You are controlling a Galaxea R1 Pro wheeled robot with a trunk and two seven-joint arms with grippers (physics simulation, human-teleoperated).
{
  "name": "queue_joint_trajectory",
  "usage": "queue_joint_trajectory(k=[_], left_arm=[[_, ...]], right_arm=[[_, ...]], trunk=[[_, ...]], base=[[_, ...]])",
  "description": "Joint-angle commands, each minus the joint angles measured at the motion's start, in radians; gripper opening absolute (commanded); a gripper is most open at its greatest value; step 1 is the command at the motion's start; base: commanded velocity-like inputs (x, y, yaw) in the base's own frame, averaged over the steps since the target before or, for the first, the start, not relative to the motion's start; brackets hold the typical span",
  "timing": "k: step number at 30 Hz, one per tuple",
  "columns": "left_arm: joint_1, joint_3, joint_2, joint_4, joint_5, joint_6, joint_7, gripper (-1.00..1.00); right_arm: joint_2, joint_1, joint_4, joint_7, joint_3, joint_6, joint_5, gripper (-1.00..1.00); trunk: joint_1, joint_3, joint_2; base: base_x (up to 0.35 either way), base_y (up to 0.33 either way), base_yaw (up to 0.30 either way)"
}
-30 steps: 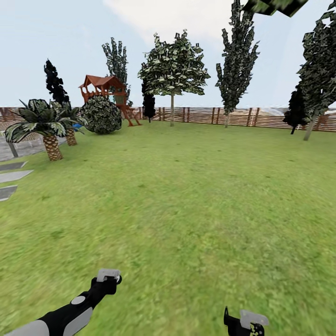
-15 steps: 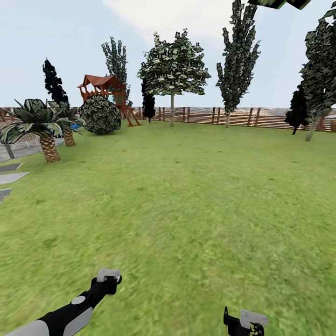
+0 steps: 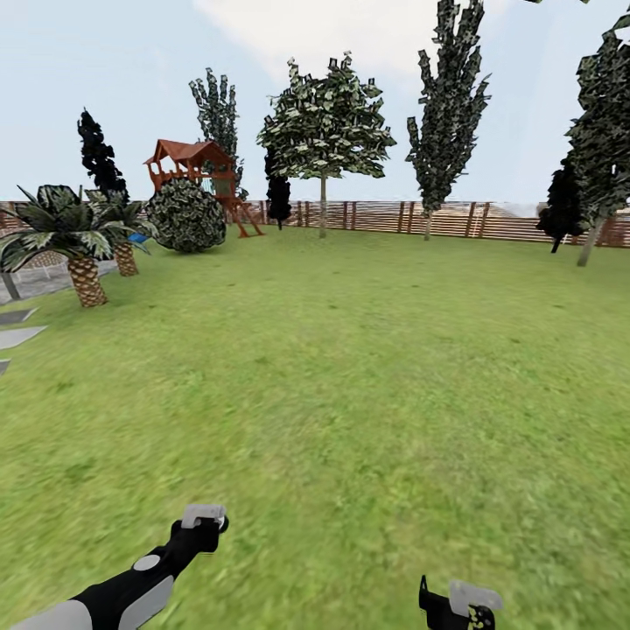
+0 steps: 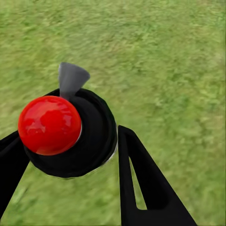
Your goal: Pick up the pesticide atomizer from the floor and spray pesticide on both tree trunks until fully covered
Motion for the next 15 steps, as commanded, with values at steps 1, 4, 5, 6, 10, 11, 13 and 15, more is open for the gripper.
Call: queue_joint_trajectory(k=[1, 4, 5, 6, 10, 11, 13, 15], left_arm=[[-0.002, -0.008, 0.001, -0.002, 0.010, -0.005, 0.002, -1.00], [-0.002, -0.008, 0.001, -0.001, 0.010, -0.004, 0.002, -1.00], [-0.002, -0.008, 0.001, -0.001, 0.010, -0.004, 0.002, -1.00], [-0.002, -0.008, 0.001, -0.001, 0.010, -0.004, 0.002, -1.00], [-0.002, -0.008, 0.001, 0.000, 0.010, -0.004, 0.002, -1.00], [-0.002, -0.008, 0.001, 0.000, 0.010, -0.004, 0.002, -1.00], [-0.002, -0.008, 0.001, 0.000, 0.010, -0.004, 0.002, -1.00], [-0.002, -0.008, 0.001, 0.000, 0.011, -0.004, 0.002, -1.00]], right_arm=[[-0.001, -0.002, -0.001, -0.006, 0.008, -0.006, -0.010, 1.00], [-0.001, -0.002, -0.001, -0.006, 0.008, -0.006, -0.010, 1.00], [-0.001, -0.002, -0.001, -0.006, 0.008, -0.006, -0.010, 1.00], [-0.002, -0.002, -0.001, -0.006, 0.008, -0.006, -0.010, 1.00], [-0.002, -0.002, -0.001, -0.006, 0.008, -0.006, -0.010, 1.00], [-0.002, -0.002, -0.001, -0.006, 0.008, -0.006, -0.010, 1.00], [-0.002, -0.002, -0.002, -0.006, 0.008, -0.006, -0.010, 1.00], [-0.001, -0.002, -0.002, -0.006, 0.008, -0.006, -0.010, 1.00]], trunk=[[0.001, -0.002, -0.002], [0.001, -0.002, -0.002], [0.001, -0.002, -0.002], [0.001, -0.002, -0.002], [0.001, -0.002, -0.002], [0.001, -0.002, -0.002], [0.001, -0.002, -0.002], [0.001, -0.002, -0.002]], base=[[0.334, 0.000, 0.000], [0.334, 0.000, 0.000], [0.334, 0.000, 0.000], [0.334, 0.000, 0.000], [0.334, 0.000, 0.000], [0.334, 0.000, 0.000], [0.334, 0.000, 0.000], [0.334, 0.000, 0.000]])
